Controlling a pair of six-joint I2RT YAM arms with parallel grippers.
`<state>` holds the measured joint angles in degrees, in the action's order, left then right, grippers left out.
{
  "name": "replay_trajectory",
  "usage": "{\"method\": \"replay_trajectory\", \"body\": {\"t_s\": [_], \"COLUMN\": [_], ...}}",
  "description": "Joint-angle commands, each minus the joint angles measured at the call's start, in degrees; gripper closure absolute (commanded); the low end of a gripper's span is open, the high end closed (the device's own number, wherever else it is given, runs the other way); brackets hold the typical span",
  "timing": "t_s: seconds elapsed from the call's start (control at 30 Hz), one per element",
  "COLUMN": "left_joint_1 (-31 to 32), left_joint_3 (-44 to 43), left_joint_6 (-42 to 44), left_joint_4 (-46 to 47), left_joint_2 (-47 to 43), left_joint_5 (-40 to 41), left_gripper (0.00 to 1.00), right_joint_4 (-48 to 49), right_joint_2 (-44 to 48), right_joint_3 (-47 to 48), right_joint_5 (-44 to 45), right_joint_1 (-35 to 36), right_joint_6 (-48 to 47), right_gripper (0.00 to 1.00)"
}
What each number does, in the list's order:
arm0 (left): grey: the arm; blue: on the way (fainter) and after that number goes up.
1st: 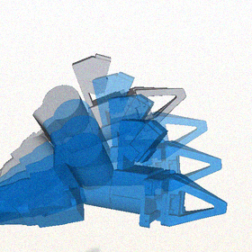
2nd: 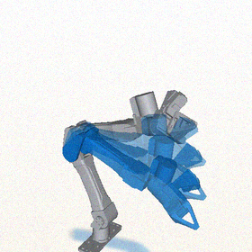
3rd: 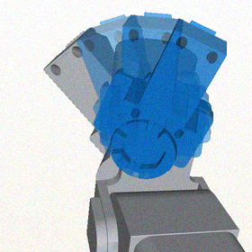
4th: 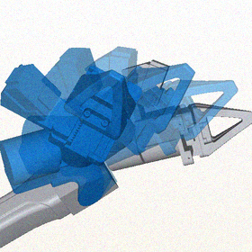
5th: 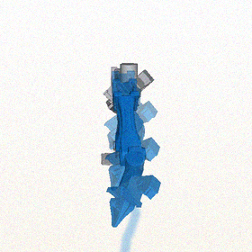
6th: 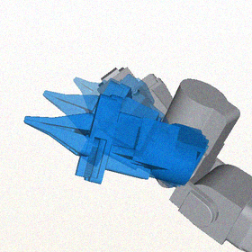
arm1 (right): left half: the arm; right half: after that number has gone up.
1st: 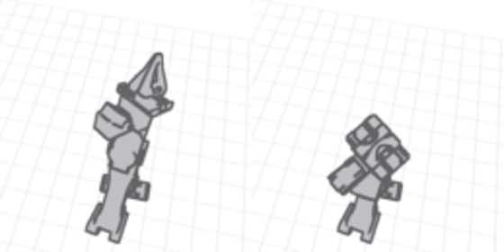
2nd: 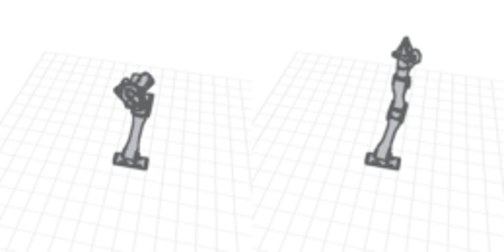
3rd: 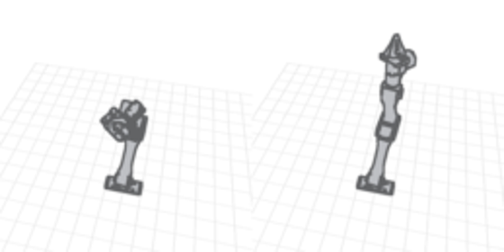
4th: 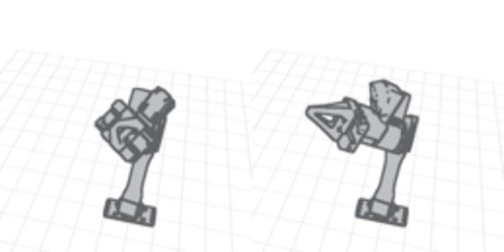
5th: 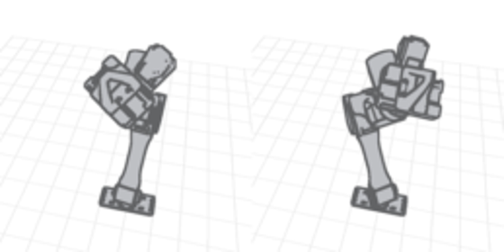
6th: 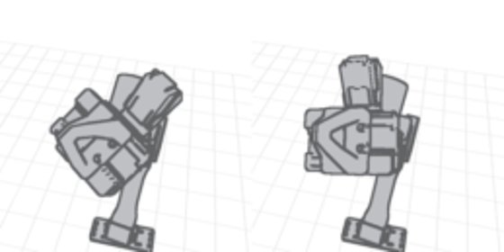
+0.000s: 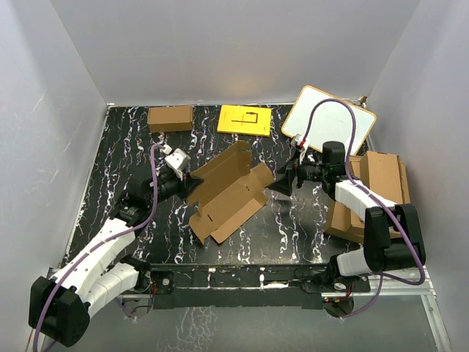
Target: Fold the paper box
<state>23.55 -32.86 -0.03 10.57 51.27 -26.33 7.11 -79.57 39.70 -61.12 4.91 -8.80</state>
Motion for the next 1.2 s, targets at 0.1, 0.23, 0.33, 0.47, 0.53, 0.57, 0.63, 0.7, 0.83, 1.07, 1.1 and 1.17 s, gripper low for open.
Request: {"method": "replay_trajectory", "body": {"t_s": [0.1,0.23,0.33,0.47,0.53,0.57,0.63,0.7,0.83,1.07,1.1,1.17], "left_joint_1": [-0.4,-0.4,-0.4,-0.4,-0.4,-0.4,-0.4,-0.4,-0.4,-0.5,-0.5,-0.5], "left_joint_3": [-2.0,-2.1,-1.5,-0.8,-0.9,-1.0,-0.9,-0.9,-0.9,-1.0,-1.0,-1.0], "left_joint_6": [-0.2,1.5,2.0,1.5,1.3,1.2,0.9,0.5,0.6,1.4,1.5,1.8], "left_joint_4": [0.7,0.0,0.4,2.1,2.2,2.3,2.8,3.1,3.4,3.4,3.4,3.3], "left_joint_2": [-0.1,-1.0,-2.7,-4.0,-4.1,-4.2,-4.4,-4.7,-5.3,-5.7,-5.7,-5.9], "left_joint_5": [-4.6,-6.2,-6.3,-7.3,-7.8,-8.2,-9.2,-9.8,-10.6,-11.6,-11.6,-11.4], "left_gripper": [1.00,1.00,1.00,1.00,1.00,1.00,1.00,1.00,1.00,1.00,1.00,1.00], "right_joint_4": [5.3,5.8,6.2,5.9,5.6,5.3,4.1,3.5,3.3,0.9,0.6,-0.4], "right_joint_2": [-0.9,-1.9,-2.6,-3.1,-3.2,-3.2,-3.3,-3.2,-3.0,-4.2,-4.3,-4.5], "right_joint_3": [1.8,1.4,1.3,1.4,1.5,1.7,2.1,2.4,2.7,4.7,4.9,5.4], "right_joint_5": [2.5,2.4,1.5,0.2,0.2,0.4,0.6,0.8,1.3,3.4,3.1,2.4], "right_joint_1": [-1.5,-2.0,-2.0,-1.9,-2.0,-2.0,-1.9,-1.9,-1.8,-1.6,-1.5,-1.1], "right_joint_6": [-1.5,-1.7,-1.8,-2.5,-3.2,-3.4,-4.7,-5.3,-5.4,-6.4,-6.6,-7.6], "right_gripper": [0.00,0.00,0.00,0.00,0.00,0.00,0.01,0.02,0.03,0.08,0.10,0.15]}}
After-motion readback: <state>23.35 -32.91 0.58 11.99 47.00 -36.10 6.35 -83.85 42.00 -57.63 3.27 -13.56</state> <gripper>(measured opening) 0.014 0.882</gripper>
